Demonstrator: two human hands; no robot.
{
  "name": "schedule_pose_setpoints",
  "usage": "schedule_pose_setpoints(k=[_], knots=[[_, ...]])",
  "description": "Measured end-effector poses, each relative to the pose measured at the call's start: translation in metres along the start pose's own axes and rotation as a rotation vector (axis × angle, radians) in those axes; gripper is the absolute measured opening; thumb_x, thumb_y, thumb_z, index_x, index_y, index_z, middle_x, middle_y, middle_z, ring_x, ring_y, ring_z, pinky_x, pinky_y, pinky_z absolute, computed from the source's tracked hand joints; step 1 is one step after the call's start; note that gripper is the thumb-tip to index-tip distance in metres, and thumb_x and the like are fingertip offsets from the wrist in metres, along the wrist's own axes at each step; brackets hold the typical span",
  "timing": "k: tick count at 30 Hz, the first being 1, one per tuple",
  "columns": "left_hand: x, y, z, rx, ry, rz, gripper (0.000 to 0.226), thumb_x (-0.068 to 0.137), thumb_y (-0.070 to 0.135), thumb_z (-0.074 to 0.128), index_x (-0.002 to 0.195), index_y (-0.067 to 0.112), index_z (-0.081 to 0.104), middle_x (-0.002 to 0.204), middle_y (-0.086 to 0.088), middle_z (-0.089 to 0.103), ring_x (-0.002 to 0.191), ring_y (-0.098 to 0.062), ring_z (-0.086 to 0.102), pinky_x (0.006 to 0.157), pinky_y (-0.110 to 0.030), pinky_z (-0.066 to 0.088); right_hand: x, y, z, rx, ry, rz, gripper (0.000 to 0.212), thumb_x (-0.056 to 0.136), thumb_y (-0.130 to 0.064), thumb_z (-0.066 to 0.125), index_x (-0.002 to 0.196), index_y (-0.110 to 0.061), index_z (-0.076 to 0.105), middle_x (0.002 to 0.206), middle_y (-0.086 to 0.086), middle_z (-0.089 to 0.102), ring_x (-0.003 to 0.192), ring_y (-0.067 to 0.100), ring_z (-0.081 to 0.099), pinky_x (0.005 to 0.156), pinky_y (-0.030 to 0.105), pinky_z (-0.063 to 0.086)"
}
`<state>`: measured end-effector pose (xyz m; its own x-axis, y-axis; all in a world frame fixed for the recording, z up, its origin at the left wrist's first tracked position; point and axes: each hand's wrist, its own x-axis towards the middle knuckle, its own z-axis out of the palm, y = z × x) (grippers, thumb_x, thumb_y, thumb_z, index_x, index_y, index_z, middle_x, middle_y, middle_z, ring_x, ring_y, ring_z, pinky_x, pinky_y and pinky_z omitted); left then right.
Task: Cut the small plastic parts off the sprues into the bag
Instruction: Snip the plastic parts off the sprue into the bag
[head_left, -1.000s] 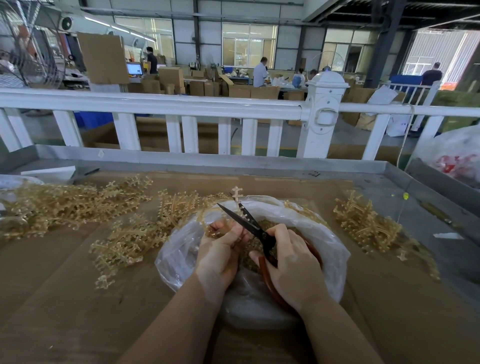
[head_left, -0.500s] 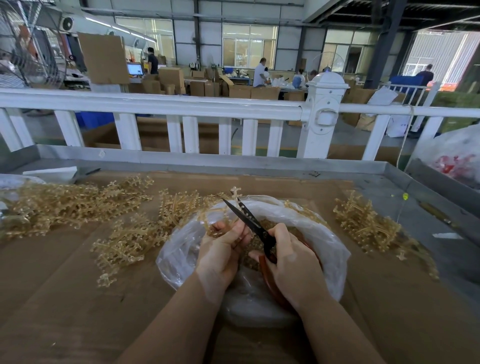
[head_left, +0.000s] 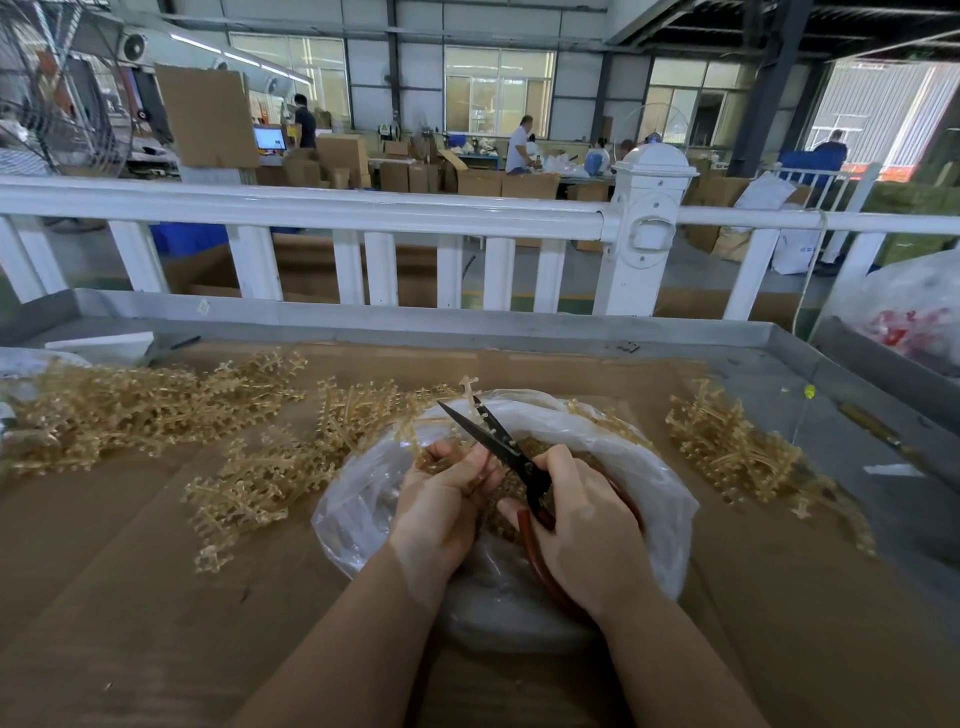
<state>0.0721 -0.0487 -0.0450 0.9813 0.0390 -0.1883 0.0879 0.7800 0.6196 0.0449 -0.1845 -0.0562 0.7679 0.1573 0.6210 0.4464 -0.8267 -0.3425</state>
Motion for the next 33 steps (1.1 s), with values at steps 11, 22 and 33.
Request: schedule_pose_setpoints(k=[11, 22, 33], knots=[[0.0006, 0.0009, -0.0016, -0.011, -0.045, -0.022, 0.028, 0.067, -0.004, 0.064, 0.072, 0.015, 0.045, 0.069, -0.008, 0.059, 0.051, -0.013, 0.063, 0.051, -0.021, 0.054, 0.001, -0.0012, -0.0006, 0.01, -0.029, -0.002, 0.04, 0.083, -0.047, 0.064, 0.104, -0.014, 0.054, 0.085, -0.002, 0.063, 0.076, 0.015, 0.061, 0.066, 0.03, 0.053], [0.0001, -0.002, -0.0028, -0.01, -0.014, 0.093, 0.047, 0.082, -0.019, 0.05, 0.107, 0.02, 0.053, 0.085, -0.012, 0.069, 0.072, -0.021, 0.07, 0.07, -0.035, 0.057, -0.0003, 0.0, -0.0008, -0.034, -0.037, -0.004, 0.041, 0.079, -0.051, 0.067, 0.102, -0.019, 0.056, 0.083, -0.006, 0.065, 0.073, 0.011, 0.061, 0.062, 0.022, 0.05], [-0.0026, 0.0032, -0.0014, 0.05, 0.045, 0.012, 0.039, 0.088, -0.014, 0.049, 0.123, 0.003, 0.052, 0.094, -0.011, 0.064, 0.079, -0.02, 0.065, 0.062, -0.025, 0.057, -0.0041, 0.0056, -0.0047, -0.006, -0.069, 0.001, 0.037, 0.081, -0.051, 0.064, 0.105, -0.023, 0.054, 0.092, -0.01, 0.06, 0.085, 0.006, 0.056, 0.075, 0.019, 0.047]])
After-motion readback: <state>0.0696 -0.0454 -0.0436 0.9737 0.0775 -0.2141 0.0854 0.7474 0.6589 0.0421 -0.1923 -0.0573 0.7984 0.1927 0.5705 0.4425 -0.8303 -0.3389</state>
